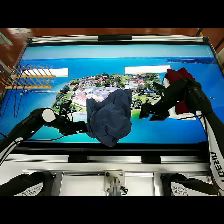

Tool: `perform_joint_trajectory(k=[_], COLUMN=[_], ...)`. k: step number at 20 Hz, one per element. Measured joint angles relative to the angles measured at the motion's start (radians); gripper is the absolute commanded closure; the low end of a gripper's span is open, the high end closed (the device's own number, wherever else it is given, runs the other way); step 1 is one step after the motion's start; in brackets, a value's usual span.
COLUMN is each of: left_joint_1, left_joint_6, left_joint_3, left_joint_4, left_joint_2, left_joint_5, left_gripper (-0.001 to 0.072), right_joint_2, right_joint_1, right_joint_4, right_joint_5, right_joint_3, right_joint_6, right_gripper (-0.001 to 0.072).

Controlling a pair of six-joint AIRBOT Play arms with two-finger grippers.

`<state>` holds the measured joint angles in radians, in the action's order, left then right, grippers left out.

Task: Fold the shirts.

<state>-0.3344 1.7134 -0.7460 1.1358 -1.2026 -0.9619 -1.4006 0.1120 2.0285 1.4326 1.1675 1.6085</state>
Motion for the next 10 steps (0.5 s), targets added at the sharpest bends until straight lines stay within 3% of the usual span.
perform_joint_trajectory(k=[1,3,6,8,10], left_joint_1=[0.0,-0.001,-0.016,-0.027,-0.033], left_joint_6=[-0.001,-0.002,-0.002,-0.002,-0.002], left_joint_3=[0.01,0.021,0.029,0.031,0.032], left_joint_4=[-0.015,-0.043,-0.07,-0.079,-0.084], left_joint_2=[-0.013,-0.038,-0.063,-0.074,-0.081], left_joint_5=[0.032,0.092,0.169,0.201,0.221], left_gripper=[0.0081,0.0158,0.04,0.06,0.066], right_joint_2=[-0.014,-0.037,-0.064,-0.079,-0.097], right_joint_1=[0.016,0.055,0.109,0.138,0.162], right_joint_4=[0.011,0.021,0.029,0.033,0.041], right_joint_5=[-0.002,-0.015,-0.042,-0.068,-0.093], right_joint_3=[-0.002,-0.005,-0.008,-0.009,-0.01], right_joint_6=[0.006,0.021,0.035,0.037,0.031], right_gripper=[0.0044,0.0044,0.0044,0.0044,0.0044])
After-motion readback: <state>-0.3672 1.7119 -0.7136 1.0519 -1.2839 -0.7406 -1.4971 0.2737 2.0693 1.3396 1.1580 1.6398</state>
